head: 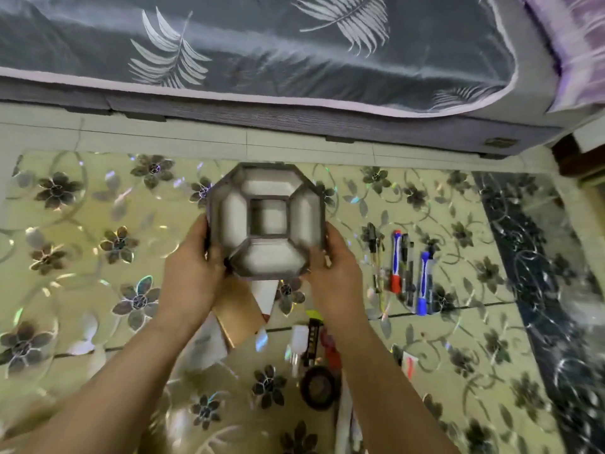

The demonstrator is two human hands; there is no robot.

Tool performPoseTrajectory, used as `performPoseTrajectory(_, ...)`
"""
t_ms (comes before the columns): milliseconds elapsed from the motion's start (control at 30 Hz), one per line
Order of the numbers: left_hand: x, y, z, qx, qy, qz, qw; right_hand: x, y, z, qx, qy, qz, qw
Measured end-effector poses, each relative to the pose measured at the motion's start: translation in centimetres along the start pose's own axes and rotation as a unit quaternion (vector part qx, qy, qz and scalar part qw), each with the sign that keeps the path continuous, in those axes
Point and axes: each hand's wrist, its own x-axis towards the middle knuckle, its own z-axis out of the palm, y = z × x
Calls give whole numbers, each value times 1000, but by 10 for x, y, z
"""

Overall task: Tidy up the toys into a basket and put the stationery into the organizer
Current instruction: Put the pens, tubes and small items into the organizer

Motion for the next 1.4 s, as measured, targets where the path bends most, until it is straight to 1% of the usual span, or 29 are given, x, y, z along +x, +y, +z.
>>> performPoseTrajectory(67,-8,12,51,-5,-25,20,999,8,31,-41,-2,21,40,999)
performPoseTrajectory(133,-12,17,91,13,-48,20,999,16,58,-72,-2,31,73,997)
performPoseTrajectory(233,-12,16,132,17,-87,-16,996,29,90,-95,-7,30,81,996)
performPoseTrajectory(333,-12,6,149,30,-90,-39,995,39,121,-93,-24,15,74,997)
performPoseTrajectory(433,-17,7,158,65,-77,-24,995,45,140,-89,-34,-1,96,995)
performPoseTrajectory(533,-16,7,159,81,-74,-17,994,44,138,-91,-37,-21,110,993)
performPoseTrajectory(633,-27,14,150,72,-87,-33,993,40,128,-97,-36,-41,120,991)
performPoseTrajectory(700,-41,18,142,65,-77,-44,994,32,117,-103,-79,-41,100,991)
performPoseTrajectory(767,-61,17,136,62,-62,-43,995,20,108,-111,-123,22,29,992)
performPoseTrajectory(833,-84,8,125,47,-42,-45,997,5,97,-115,-128,88,-50,987)
performPoseTrajectory(900,-103,-8,108,45,-10,-55,997,-12,85,-106,-157,106,-108,976)
performPoseTrajectory(967,-112,-25,92,62,22,-58,996,-29,74,-94,-181,75,-135,971)
performPoseTrajectory(1033,-114,-44,74,84,55,-59,993,-45,64,-69,-181,-13,-149,972)
performPoseTrajectory(1100,-112,-59,57,102,70,-63,990,-57,58,-40,-188,-114,-158,963)
performPoseTrajectory(1167,-105,-69,43,124,78,-65,987,-60,54,-10,-210,-172,-153,950)
performPoseTrajectory(1200,-101,-72,38,132,80,-64,986,-60,52,6,-222,-188,-139,947)
performPoseTrajectory(1267,-92,-77,30,140,76,-66,985,-60,47,38,-251,-197,-100,943)
performPoseTrajectory(1333,-85,-76,26,137,72,-67,986,-58,45,64,-281,-161,-97,941)
performPoseTrajectory(1400,-77,-76,24,144,70,-46,986,-55,43,83,-309,-125,-102,937)
